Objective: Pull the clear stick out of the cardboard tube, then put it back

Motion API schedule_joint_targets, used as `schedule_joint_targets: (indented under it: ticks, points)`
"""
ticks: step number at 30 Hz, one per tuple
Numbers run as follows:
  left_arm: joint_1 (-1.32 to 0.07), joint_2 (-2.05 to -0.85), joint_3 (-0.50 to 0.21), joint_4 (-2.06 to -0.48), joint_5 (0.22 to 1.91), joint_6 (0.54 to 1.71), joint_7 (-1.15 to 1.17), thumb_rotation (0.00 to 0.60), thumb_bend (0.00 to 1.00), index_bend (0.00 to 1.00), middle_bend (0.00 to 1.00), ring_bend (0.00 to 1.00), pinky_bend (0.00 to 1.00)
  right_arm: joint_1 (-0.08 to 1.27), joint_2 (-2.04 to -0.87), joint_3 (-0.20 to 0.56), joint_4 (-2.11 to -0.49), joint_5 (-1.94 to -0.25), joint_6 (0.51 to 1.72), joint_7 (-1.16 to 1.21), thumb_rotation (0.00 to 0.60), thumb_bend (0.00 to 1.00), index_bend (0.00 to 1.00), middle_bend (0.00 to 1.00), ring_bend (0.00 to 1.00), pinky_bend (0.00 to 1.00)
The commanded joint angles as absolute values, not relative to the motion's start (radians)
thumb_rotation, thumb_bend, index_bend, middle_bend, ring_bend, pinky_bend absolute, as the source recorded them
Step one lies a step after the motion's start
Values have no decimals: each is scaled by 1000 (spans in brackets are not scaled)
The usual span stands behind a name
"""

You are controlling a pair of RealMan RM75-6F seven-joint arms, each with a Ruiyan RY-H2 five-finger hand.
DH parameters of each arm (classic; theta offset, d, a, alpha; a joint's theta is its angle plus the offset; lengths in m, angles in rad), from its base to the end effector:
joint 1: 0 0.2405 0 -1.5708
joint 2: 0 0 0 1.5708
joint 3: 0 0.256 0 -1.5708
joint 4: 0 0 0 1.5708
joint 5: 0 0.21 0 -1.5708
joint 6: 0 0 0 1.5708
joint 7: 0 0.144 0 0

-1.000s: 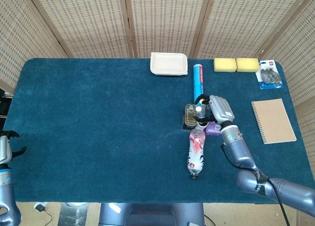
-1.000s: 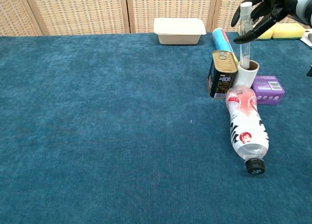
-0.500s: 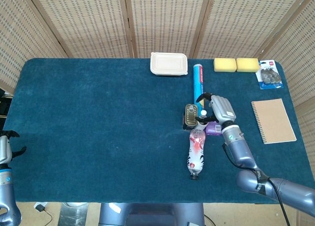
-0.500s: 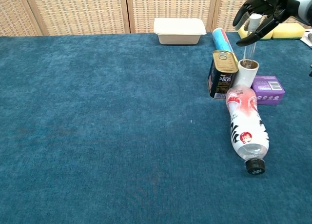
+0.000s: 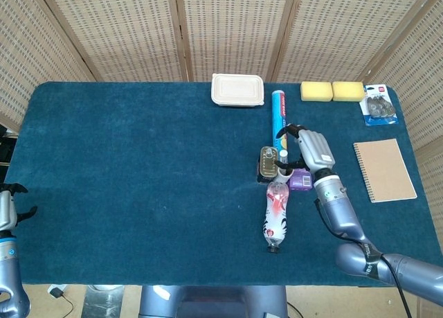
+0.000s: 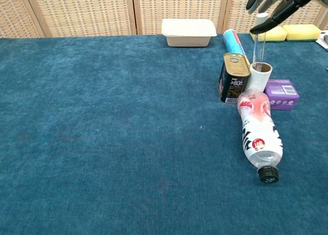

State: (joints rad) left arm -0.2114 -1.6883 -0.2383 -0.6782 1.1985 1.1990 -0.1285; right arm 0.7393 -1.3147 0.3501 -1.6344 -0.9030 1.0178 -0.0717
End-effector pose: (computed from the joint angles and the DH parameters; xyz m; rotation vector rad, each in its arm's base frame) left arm -0.4342 0.2479 0.0901 -1.0593 -0.9446 -0.6353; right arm -0.1411 -0.3855 0.0884 1.4518 -1.2292 1.2153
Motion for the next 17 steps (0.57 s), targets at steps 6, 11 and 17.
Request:
schedule_joint_targets:
  ticks: [6, 11, 17]
  points:
    - [-213, -1688, -238, -678, 1199, 1198, -128, 600, 153, 453, 420, 235, 316, 714, -1273, 361, -1725, -969, 1131, -142, 600, 204, 365, 316, 271, 319]
    - [-217, -1687, -237, -678, 1203, 1194, -130, 600, 154, 453, 420, 234, 316, 663, -1233, 343, -1816, -1002, 1245, -221, 600, 204, 360, 312, 260, 305]
    - [-233, -1686, -231, -668, 1217, 1184, -138, 600, 153, 453, 420, 234, 316, 567, -1267, 281, -1921, -1069, 1451, -331, 600, 205, 310, 282, 225, 292]
